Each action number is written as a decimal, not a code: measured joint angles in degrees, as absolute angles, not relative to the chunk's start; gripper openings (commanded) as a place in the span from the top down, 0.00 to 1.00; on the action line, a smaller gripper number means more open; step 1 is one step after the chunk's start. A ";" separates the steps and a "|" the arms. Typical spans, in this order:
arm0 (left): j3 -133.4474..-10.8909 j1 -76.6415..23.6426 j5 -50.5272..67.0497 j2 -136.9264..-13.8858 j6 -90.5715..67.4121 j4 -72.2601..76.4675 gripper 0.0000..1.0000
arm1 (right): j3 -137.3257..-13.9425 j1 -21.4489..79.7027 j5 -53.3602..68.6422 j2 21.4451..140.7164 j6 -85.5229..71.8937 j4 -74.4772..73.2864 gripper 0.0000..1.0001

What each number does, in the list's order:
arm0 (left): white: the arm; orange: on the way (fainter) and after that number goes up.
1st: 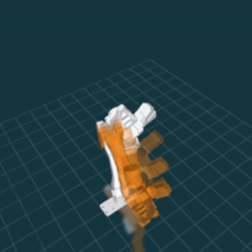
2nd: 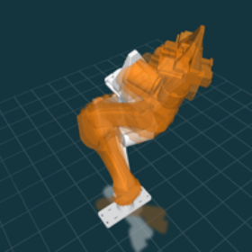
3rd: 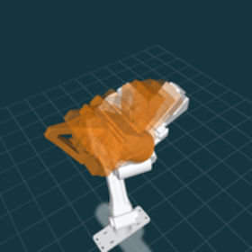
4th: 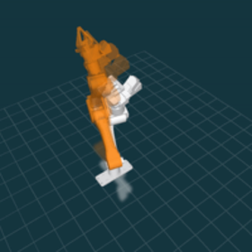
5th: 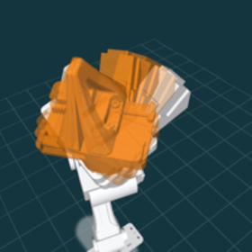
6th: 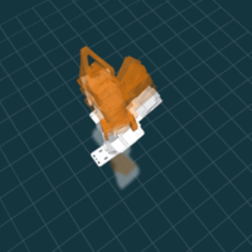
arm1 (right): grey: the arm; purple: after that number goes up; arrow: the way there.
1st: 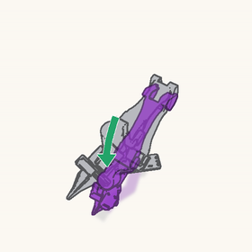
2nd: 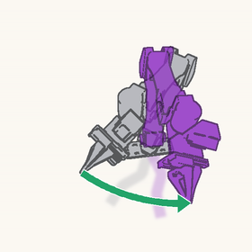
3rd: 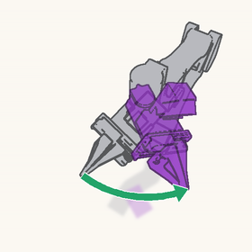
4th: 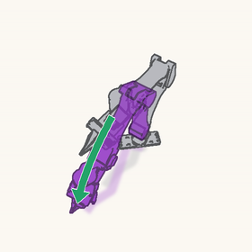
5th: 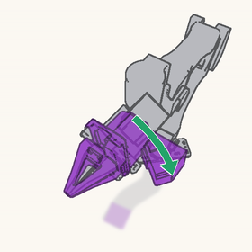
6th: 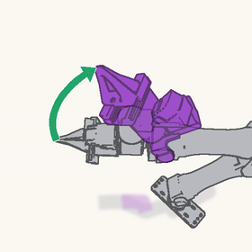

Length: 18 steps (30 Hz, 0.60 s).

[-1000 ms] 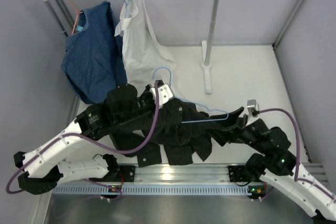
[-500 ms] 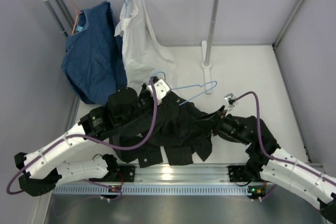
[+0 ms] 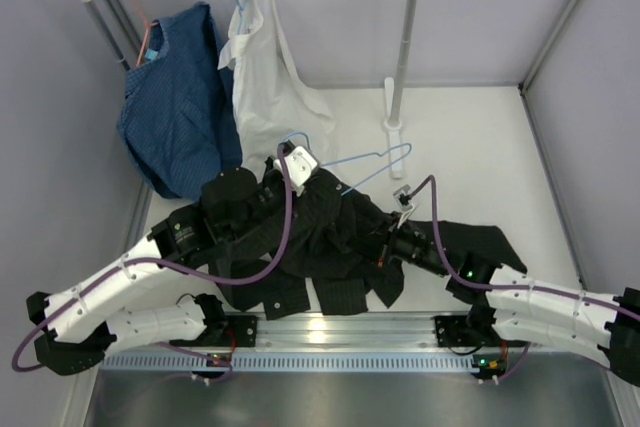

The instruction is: Place the shirt on the hanger

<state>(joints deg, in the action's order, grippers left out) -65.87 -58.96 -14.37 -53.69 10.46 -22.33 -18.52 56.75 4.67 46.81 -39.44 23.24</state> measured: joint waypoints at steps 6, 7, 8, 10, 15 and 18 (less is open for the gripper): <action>-64.93 -58.96 -15.57 -51.90 10.41 -22.22 1.00 | -19.77 56.49 -4.62 44.77 -37.74 18.22 1.00; -64.58 -58.96 -15.49 -51.35 10.41 -22.20 1.00 | -20.29 55.77 -5.72 43.81 -37.26 16.71 1.00; -64.18 -58.96 -15.31 -50.70 10.44 -22.15 1.00 | -21.19 54.48 -6.35 42.83 -36.73 14.66 1.00; -62.48 -58.96 -13.91 -48.66 10.83 -21.80 1.00 | -24.27 49.21 -5.98 41.60 -35.64 9.39 1.00; -55.90 -59.31 -9.39 -44.14 13.08 -20.47 1.00 | -34.33 32.82 3.99 43.40 -33.89 0.34 1.00; -52.95 -59.40 -8.71 -44.01 15.03 -19.31 1.00 | -39.51 25.52 13.54 46.63 -32.64 -4.29 1.00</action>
